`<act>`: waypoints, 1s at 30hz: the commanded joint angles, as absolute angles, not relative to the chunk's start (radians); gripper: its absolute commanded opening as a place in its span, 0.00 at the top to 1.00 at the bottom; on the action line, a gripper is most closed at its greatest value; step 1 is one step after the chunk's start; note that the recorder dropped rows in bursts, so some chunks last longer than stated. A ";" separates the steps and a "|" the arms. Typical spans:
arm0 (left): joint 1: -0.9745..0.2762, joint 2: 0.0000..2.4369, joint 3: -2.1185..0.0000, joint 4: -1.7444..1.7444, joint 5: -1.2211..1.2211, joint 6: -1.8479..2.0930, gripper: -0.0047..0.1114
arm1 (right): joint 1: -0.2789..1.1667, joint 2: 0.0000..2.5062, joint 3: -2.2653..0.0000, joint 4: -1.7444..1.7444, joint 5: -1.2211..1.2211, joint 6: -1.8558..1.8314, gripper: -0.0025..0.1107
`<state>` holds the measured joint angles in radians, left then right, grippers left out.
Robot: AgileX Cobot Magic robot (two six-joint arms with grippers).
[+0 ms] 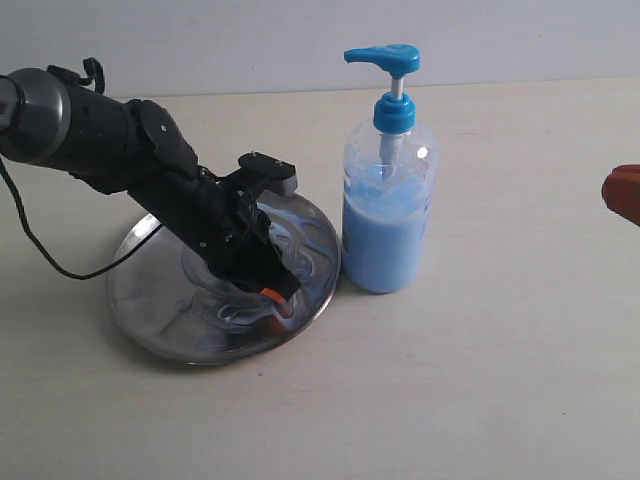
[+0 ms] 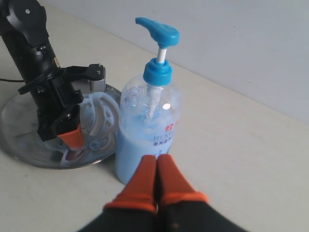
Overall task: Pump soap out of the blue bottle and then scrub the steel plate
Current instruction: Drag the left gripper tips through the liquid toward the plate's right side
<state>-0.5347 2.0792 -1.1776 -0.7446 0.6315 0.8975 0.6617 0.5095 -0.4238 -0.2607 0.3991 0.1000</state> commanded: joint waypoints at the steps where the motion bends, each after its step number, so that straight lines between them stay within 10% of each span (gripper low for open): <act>1: -0.545 2.090 -1.178 -0.794 0.604 0.920 0.96 | 0.663 0.503 -0.416 -0.270 0.375 0.099 0.98; 30: -0.586 2.090 -1.178 -0.872 0.533 0.964 0.96 | 0.663 0.503 -0.416 -0.268 0.371 0.099 0.98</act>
